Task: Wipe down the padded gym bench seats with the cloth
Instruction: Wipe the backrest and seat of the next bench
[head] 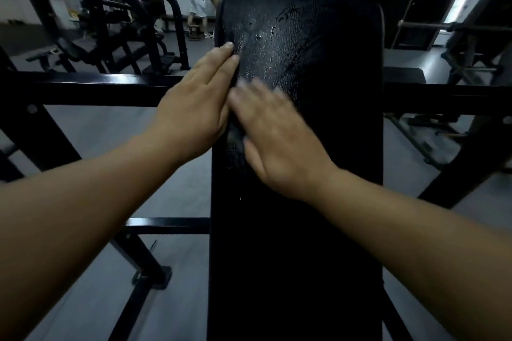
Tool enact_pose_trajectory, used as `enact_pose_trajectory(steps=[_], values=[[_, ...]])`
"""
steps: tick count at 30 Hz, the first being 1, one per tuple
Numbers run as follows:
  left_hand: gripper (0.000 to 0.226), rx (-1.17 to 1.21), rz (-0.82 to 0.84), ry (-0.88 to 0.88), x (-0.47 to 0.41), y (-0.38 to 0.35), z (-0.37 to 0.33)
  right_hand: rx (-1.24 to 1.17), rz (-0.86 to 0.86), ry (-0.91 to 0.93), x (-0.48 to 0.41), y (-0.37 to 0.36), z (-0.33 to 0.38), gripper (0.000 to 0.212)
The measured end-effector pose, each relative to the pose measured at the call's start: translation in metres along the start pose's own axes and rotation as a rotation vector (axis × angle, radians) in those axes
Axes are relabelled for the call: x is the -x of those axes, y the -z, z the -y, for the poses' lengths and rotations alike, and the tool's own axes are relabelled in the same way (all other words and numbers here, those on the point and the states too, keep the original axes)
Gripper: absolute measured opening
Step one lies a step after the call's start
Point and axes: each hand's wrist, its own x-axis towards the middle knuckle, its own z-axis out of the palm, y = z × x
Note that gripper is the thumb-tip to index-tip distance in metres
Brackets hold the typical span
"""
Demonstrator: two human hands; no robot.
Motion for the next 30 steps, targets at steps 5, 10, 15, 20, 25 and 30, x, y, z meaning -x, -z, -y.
enact_pose_trajectory(steps=[5, 10, 15, 20, 25, 30], values=[[0.06, -0.054, 0.022, 0.035, 0.01, 0.017, 0.016, 0.098, -0.097, -0.311, -0.058, 0.031, -0.058, 0.054], [0.057, -0.096, 0.059, 0.131, 0.01, 0.017, 0.026, 0.078, -0.038, -0.247, -0.122, 0.014, -0.014, 0.059], [0.053, -0.095, 0.062, 0.186, 0.01, 0.021, 0.037, 0.206, 0.047, -0.059, -0.092, 0.041, -0.076, 0.068], [0.053, -0.096, 0.089, 0.19, 0.016, 0.021, 0.03, 0.13, -0.022, -0.328, -0.152, 0.022, -0.025, 0.059], [0.056, -0.089, 0.068, 0.153, 0.019, 0.031, 0.03, 0.142, 0.045, 0.097, -0.058, 0.017, -0.034, 0.054], [0.054, -0.06, 0.06, 0.137, 0.028, 0.024, 0.026, 0.075, -0.059, -0.3, -0.095, 0.006, 0.009, 0.061]])
